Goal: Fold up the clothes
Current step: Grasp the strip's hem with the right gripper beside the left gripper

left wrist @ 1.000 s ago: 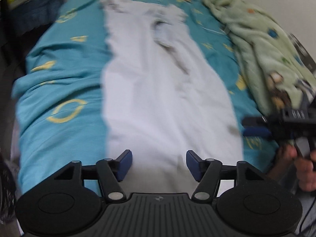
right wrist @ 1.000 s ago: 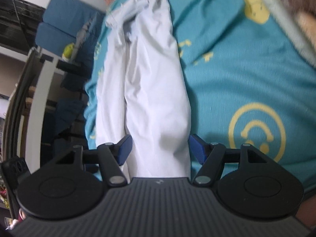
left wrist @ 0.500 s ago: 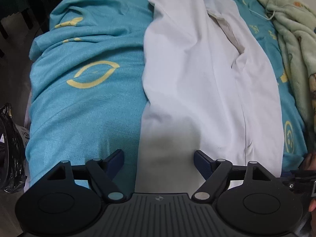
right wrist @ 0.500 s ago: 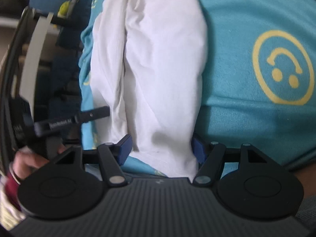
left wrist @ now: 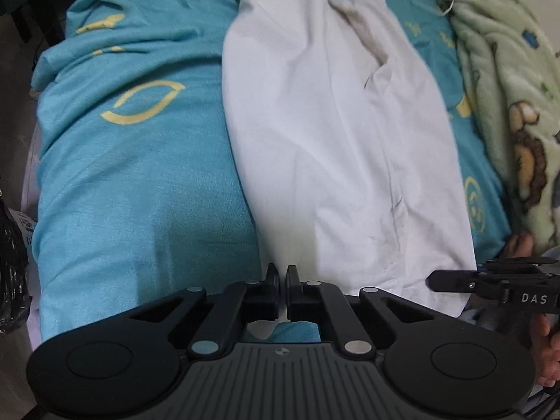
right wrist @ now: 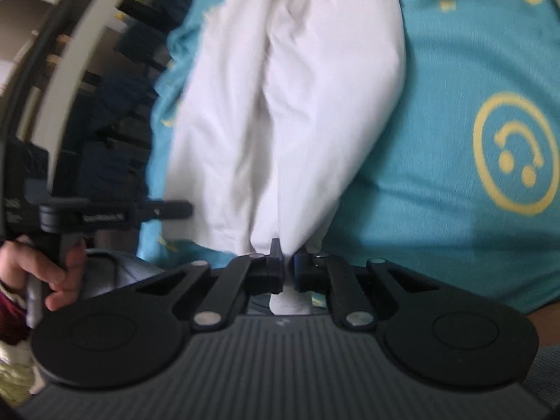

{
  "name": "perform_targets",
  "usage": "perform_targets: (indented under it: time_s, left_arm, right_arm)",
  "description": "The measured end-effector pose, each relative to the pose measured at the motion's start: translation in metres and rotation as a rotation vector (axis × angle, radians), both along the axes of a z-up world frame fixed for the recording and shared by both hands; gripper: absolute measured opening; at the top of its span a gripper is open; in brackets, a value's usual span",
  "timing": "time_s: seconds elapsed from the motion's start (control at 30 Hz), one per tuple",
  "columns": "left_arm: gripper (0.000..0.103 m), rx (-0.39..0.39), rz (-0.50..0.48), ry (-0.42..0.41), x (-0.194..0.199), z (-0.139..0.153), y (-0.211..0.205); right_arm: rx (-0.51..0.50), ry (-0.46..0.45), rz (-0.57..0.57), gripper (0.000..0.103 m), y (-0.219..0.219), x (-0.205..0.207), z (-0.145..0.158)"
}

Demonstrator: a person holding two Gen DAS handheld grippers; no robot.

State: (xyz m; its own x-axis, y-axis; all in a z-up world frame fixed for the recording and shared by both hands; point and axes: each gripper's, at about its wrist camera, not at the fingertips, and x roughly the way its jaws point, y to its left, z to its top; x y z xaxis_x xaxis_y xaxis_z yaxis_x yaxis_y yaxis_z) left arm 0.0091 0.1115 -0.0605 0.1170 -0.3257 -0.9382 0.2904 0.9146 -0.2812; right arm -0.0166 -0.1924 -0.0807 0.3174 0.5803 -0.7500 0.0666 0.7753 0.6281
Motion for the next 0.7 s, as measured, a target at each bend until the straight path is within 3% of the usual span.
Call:
perform_targets:
  time_s: [0.27, 0.43, 0.7]
  left_arm:
    - [0.002, -0.251, 0.100, -0.161, -0.029, 0.090, 0.033]
    - [0.002, -0.339, 0.154, -0.248, -0.068, 0.137, 0.039]
    - [0.002, -0.426, 0.155, -0.271, -0.170, 0.160, 0.043]
  right_arm:
    - [0.100, -0.138, -0.102, 0.007, -0.052, -0.024, 0.059]
    - [0.109, -0.225, -0.123, 0.006, -0.075, -0.048, 0.091]
    - [0.070, -0.263, -0.102, 0.007, -0.090, -0.121, 0.106]
